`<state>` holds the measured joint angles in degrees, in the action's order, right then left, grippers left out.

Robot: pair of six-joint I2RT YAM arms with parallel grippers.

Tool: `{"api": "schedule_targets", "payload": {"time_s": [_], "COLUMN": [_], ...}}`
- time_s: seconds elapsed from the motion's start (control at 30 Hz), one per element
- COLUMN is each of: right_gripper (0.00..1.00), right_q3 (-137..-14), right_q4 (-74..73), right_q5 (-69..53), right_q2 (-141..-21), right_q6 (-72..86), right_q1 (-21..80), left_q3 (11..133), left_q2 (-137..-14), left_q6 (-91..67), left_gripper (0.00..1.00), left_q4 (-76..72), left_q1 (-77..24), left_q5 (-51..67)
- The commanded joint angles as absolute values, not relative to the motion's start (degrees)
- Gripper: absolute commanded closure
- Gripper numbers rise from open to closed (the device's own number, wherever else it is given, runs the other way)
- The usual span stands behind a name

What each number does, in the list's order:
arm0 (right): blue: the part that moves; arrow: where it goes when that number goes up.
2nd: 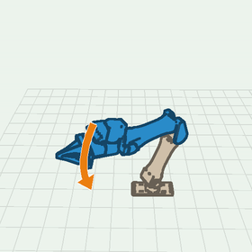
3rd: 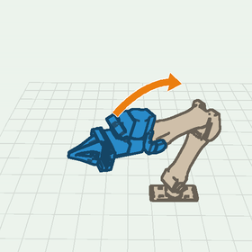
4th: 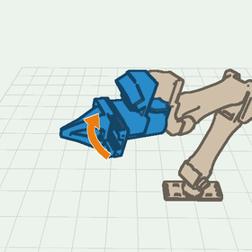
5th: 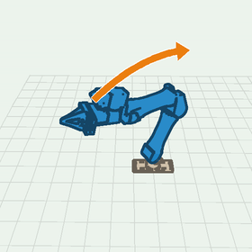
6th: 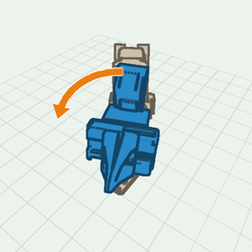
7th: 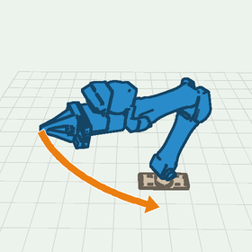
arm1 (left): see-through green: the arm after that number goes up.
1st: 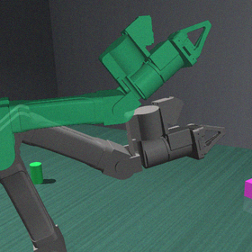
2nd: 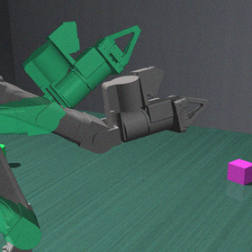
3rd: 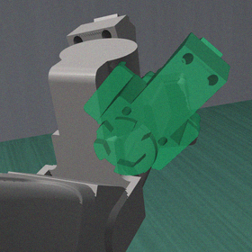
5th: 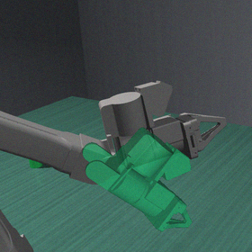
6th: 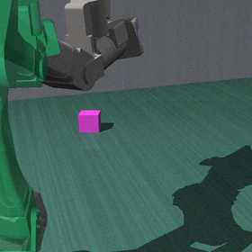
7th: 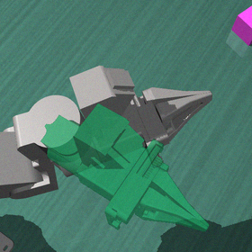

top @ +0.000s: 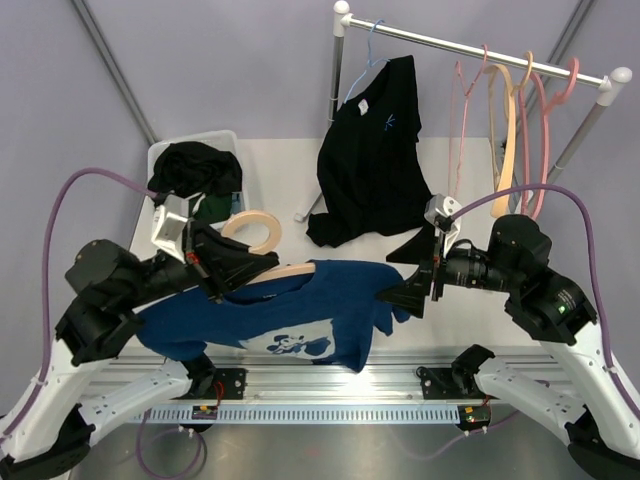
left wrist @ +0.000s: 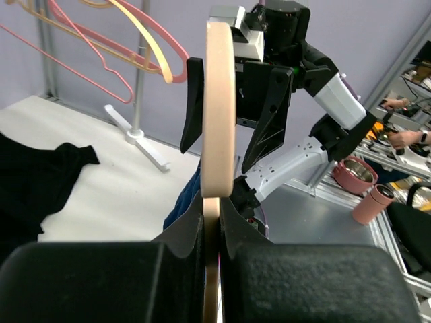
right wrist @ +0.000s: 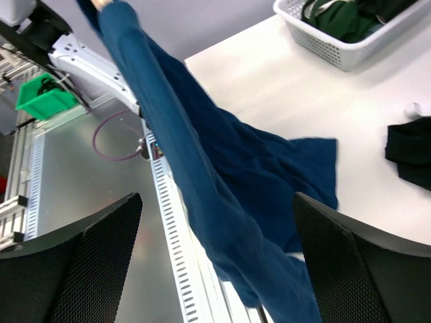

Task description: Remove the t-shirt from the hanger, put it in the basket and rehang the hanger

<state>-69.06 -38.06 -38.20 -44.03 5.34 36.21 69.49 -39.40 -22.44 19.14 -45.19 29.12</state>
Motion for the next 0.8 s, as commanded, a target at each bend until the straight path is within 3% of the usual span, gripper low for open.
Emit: {"api": "schedule_targets", "payload": {"time_s": [0.0, 0.1, 0.2, 0.23, 0.3, 0.33, 0.77], "right_gripper": [0.01, 0.02, 0.12, 0.36, 0.66, 0.97, 1.00], "right_q3": [-67.6, -65.8, -63.6, -63.2, -62.1, -61.9, -71.5], "right_q4": [-38.1, -35.0, -30.9, -30.2, -28.4, -27.7, -34.2], "right_q5": [-34.2, -35.8, -37.3, -35.9, -32.3, -28.8, -3.1], "right_q2": [-43.8, -44.7, -46.0, -46.1, -45.5, -45.1, -53.2], "right_q6": [3.7, 4.7, 5.5, 6.3, 7.6, 8.6, 15.9], "right_q1": [36.0, 36.0, 36.0, 36.0, 36.0, 36.0, 35.8], "left_q3": [72.6, 72.3, 71.9, 71.5, 71.5, 71.8, 79.3], "left_q2": [-36.0, -34.3, -33.5, -33.1, -32.3, -31.4, -27.2], "left_q6": [-20.8, -21.0, -21.9, -21.9, -21.4, -21.0, -23.8], "left_gripper": [1.00, 1.00, 1.00, 1.00, 1.00, 1.00, 1.00], "left_q4": [20.7, 21.4, 21.4, 21.4, 22.4, 22.9, 28.6], "left_q1": [-45.3, -45.4, -45.4, -45.4, -45.4, -45.4, -45.4], "left_q5": [23.2, 22.3, 22.4, 22.5, 21.5, 20.9, 11.9]}}
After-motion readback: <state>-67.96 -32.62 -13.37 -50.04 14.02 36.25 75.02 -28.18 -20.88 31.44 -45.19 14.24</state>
